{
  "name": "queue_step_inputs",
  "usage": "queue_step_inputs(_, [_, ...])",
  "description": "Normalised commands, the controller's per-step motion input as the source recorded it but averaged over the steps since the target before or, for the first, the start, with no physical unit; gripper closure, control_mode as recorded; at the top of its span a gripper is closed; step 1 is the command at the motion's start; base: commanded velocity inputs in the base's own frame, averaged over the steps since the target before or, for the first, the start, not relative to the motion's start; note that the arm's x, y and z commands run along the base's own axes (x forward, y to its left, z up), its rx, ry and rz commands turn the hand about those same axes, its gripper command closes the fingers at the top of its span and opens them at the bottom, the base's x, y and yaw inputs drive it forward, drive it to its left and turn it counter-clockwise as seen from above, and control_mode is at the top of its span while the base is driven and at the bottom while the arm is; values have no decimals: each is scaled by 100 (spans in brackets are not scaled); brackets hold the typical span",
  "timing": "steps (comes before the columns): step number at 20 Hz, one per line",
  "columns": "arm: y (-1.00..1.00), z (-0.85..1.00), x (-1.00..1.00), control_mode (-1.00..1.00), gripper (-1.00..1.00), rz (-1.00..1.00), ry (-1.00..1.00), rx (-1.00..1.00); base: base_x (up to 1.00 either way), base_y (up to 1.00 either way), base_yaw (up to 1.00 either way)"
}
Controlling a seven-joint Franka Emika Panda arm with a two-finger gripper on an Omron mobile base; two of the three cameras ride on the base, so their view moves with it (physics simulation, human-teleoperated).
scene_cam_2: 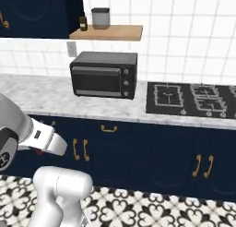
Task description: Take the strawberry from the fridge and place it on top of the pancake, located on the dining counter.
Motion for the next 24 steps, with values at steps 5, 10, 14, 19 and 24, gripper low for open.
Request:
queue_step_inputs(5, [0,0,0,100,100,0,0,0,-43,9,-77])
queue_step_inputs(10, [0,0,0,100,100,0,0,0,-1,0,-98])
queue_step_inputs(14, [0,0,0,100,100,0,0,0,0,0,-100])
queue_step_inputs(19, [0,0,0,100,100,0,0,0,0,0,-100])
queue_step_inputs(24, [0,0,0,100,100,0,0,0,0,0,-100])
